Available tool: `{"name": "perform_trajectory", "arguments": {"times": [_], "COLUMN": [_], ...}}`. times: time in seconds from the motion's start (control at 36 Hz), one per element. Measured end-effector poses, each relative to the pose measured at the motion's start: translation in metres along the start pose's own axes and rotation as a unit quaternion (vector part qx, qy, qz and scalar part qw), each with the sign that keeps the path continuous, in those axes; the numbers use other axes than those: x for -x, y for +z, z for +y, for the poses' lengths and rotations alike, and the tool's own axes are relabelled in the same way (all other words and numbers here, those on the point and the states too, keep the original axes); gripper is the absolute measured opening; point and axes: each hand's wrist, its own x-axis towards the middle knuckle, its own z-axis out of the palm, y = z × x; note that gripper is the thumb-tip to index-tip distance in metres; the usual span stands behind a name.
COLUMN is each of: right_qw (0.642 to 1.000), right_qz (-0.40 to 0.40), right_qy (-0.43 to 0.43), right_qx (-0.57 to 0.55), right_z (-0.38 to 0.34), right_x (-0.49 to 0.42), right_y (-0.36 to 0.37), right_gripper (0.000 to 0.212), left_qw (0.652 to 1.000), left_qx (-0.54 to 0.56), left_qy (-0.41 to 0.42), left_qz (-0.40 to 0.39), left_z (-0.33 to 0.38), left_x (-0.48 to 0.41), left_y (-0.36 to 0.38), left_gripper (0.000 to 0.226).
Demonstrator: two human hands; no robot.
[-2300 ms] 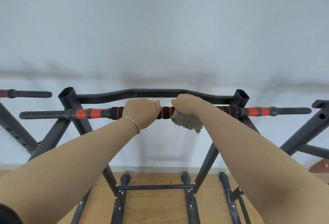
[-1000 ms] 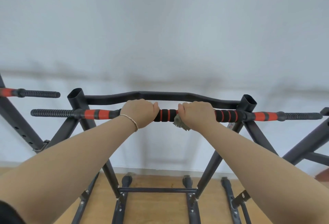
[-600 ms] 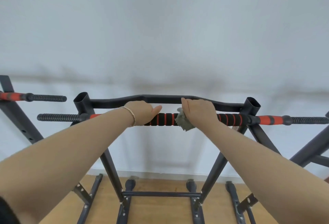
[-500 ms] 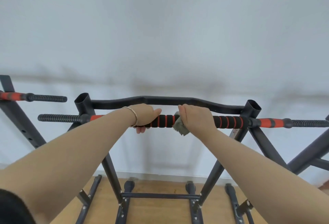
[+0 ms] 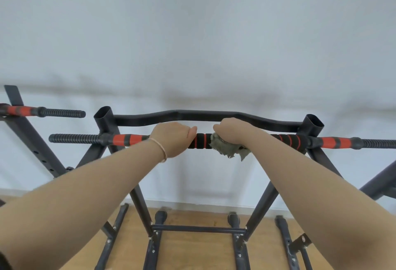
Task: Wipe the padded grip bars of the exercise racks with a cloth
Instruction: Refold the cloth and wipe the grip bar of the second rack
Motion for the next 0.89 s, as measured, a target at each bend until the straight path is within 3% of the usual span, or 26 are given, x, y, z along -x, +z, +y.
{"name": "perform_trajectory", "arguments": {"times": [0.06, 0.11, 0.17, 0.25, 0.33, 0.36, 0.42, 0.47, 0.58, 0.67, 0.75, 0.81, 0.86, 0.89], "right_qw": [0.994, 0.964, 0.932, 0.912, 0.925, 0.934, 0.965, 0.993, 0.988, 0.988, 0.995, 0.999, 0.985, 0.968], "right_qz": [0.066, 0.174, 0.268, 0.329, 0.291, 0.276, 0.203, 0.108, -0.062, -0.035, 0.007, 0.042, 0.142, 0.208], "right_qy": [-0.024, -0.047, -0.056, -0.09, -0.084, -0.07, -0.069, -0.038, 0.017, 0.024, 0.014, -0.012, -0.044, -0.058], "right_qx": [0.079, 0.195, 0.235, 0.229, 0.231, 0.216, 0.148, 0.023, -0.139, -0.15, -0.099, -0.016, 0.082, 0.132], "right_z": [0.0, -0.001, -0.002, 0.001, -0.001, -0.002, -0.002, -0.003, -0.004, -0.005, -0.008, -0.01, -0.009, -0.01], "right_x": [0.008, 0.02, 0.034, 0.039, 0.032, 0.027, 0.016, 0.006, 0.001, 0.001, 0.004, 0.008, 0.019, 0.027], "right_y": [0.006, 0.021, 0.04, 0.052, 0.042, 0.034, 0.022, 0.011, -0.007, -0.005, -0.002, 0.002, 0.009, 0.016], "right_gripper": [0.024, 0.029, 0.03, 0.023, 0.025, 0.03, 0.033, 0.03, 0.034, 0.034, 0.033, 0.03, 0.031, 0.031], "left_qw": [0.977, 0.907, 0.883, 0.906, 0.979, 0.992, 0.998, 0.998, 0.993, 0.998, 0.988, 0.957, 0.896, 0.887], "left_qx": [0.162, 0.316, 0.351, 0.314, 0.123, 0.049, -0.002, -0.06, -0.059, -0.055, 0.117, 0.213, 0.34, 0.355], "left_qy": [-0.065, -0.131, -0.156, -0.164, -0.063, -0.031, -0.012, -0.013, -0.048, -0.01, -0.028, -0.073, -0.133, -0.146], "left_qz": [-0.121, -0.245, -0.271, -0.232, -0.151, -0.115, -0.063, -0.011, 0.088, 0.012, -0.093, -0.184, -0.251, -0.256], "left_z": [-0.011, -0.016, -0.015, -0.011, -0.012, -0.012, -0.009, -0.003, 0.009, 0.001, -0.015, -0.019, -0.015, -0.012], "left_x": [-0.009, -0.014, -0.015, -0.014, -0.008, -0.006, 0.001, 0.01, 0.031, 0.021, 0.0, -0.006, -0.005, -0.006], "left_y": [-0.019, -0.029, -0.029, -0.024, -0.016, -0.011, -0.006, -0.002, 0.009, -0.002, -0.023, -0.033, -0.031, -0.028], "left_gripper": [0.034, 0.057, 0.058, 0.047, 0.007, 0.015, 0.024, 0.014, 0.014, 0.015, 0.01, 0.032, 0.051, 0.055]}}
